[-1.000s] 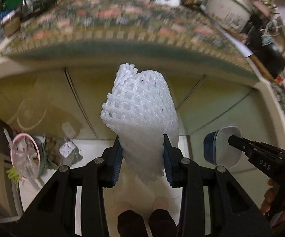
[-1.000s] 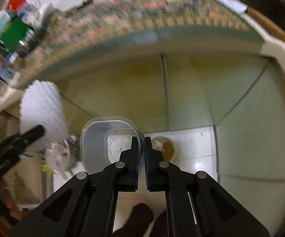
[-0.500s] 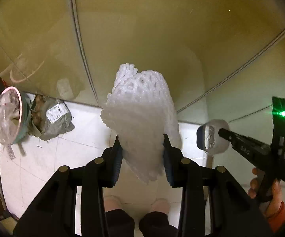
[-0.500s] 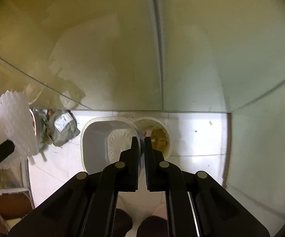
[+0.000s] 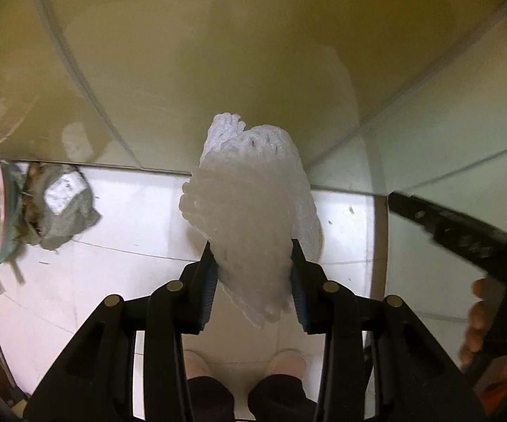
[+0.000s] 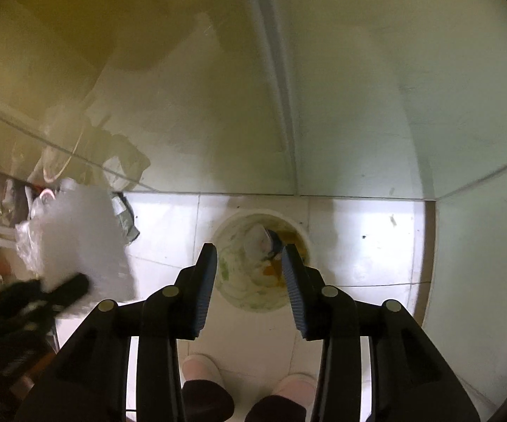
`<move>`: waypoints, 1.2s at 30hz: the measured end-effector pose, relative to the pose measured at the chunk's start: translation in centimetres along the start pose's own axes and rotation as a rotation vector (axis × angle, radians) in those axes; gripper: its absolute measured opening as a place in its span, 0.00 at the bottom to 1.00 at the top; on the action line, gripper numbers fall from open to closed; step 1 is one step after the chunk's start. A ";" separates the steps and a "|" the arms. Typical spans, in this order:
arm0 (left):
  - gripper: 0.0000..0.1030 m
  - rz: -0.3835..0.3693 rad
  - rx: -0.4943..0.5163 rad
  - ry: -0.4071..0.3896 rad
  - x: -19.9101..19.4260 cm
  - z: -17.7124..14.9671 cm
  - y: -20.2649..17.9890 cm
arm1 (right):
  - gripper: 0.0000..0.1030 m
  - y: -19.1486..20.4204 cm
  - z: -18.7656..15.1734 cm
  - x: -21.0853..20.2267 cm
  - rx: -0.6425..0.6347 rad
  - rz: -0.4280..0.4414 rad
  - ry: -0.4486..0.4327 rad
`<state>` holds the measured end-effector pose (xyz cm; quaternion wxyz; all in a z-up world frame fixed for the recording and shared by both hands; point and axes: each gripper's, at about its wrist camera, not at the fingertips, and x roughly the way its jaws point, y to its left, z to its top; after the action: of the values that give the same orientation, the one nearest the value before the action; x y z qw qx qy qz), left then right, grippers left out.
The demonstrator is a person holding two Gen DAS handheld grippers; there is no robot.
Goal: Collect trash
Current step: 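Open the right tool over the bin while the left tool releases the foam net, then raise both open tools back up to the floral mat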
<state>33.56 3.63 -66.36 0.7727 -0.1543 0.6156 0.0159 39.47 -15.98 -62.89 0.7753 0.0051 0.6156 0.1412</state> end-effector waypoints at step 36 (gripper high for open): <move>0.57 -0.065 0.188 -0.276 -34.4 5.5 -8.0 | 0.38 8.5 1.7 -35.3 -0.017 -0.024 -0.377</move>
<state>32.14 3.09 -30.63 0.8611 -0.0978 0.4968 -0.0457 32.12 -15.45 -27.26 0.8784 0.0175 0.4584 0.1340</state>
